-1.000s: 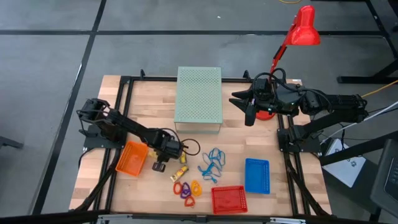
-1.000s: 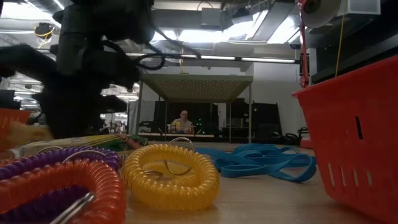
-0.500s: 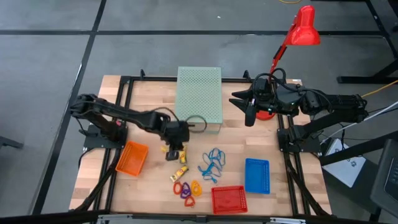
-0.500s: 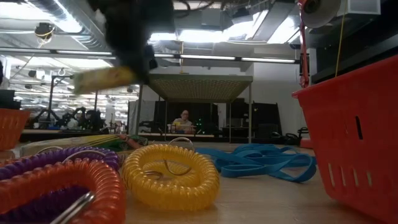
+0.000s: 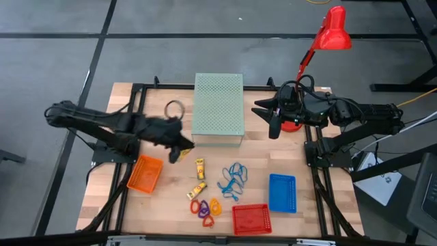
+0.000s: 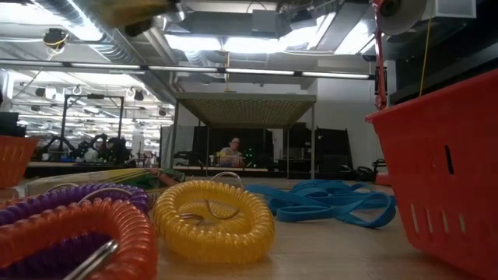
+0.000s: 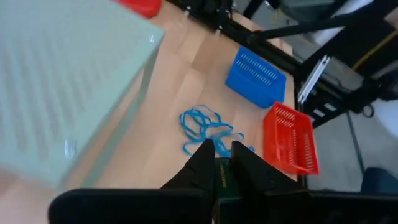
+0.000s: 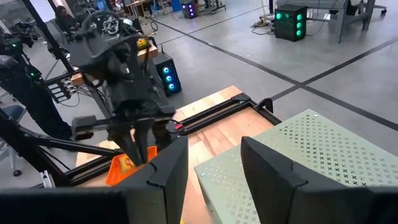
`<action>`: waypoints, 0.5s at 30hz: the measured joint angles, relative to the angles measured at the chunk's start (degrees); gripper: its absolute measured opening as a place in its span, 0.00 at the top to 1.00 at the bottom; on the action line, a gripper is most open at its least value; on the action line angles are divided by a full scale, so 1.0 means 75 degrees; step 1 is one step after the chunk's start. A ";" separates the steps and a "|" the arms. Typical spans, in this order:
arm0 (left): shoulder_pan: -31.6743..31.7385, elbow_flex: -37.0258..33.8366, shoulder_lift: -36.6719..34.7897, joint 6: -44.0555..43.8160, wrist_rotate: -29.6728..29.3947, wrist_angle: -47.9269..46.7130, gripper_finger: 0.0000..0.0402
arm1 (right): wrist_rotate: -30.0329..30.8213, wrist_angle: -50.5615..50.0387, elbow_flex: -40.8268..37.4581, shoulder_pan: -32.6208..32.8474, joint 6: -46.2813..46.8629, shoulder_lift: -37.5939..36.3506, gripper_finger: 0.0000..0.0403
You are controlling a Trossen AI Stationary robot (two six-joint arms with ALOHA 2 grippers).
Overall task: Pick & Place Office Desk Supplies
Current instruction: Put the yellow crayon box into the orange bin
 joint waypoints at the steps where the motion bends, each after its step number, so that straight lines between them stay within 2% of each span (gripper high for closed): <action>1: -0.0285 -0.0295 -0.0232 -0.0345 -0.0289 -0.0064 0.93 | 0.0000 0.0004 0.0000 0.0000 0.0001 0.0000 0.63; 4: -0.1207 -0.1162 -0.0861 -0.1535 -0.1117 -0.0160 0.93 | 0.0092 0.0034 0.0000 0.0000 0.0030 0.0000 0.63; 8: -0.2255 -0.1797 -0.1370 -0.2767 -0.1676 -0.0400 0.93 | 0.0262 0.0056 0.0000 -0.0005 0.0034 0.0000 0.63; 11: -0.2818 -0.1932 -0.1582 -0.3195 -0.1730 -0.0849 0.93 | 0.0289 0.0052 0.0000 -0.0039 0.0060 0.0000 0.63; 15: -0.3358 -0.1975 -0.1772 -0.3673 -0.1405 -0.2025 0.93 | 0.0465 0.0052 0.0000 -0.0119 0.0096 0.0000 0.63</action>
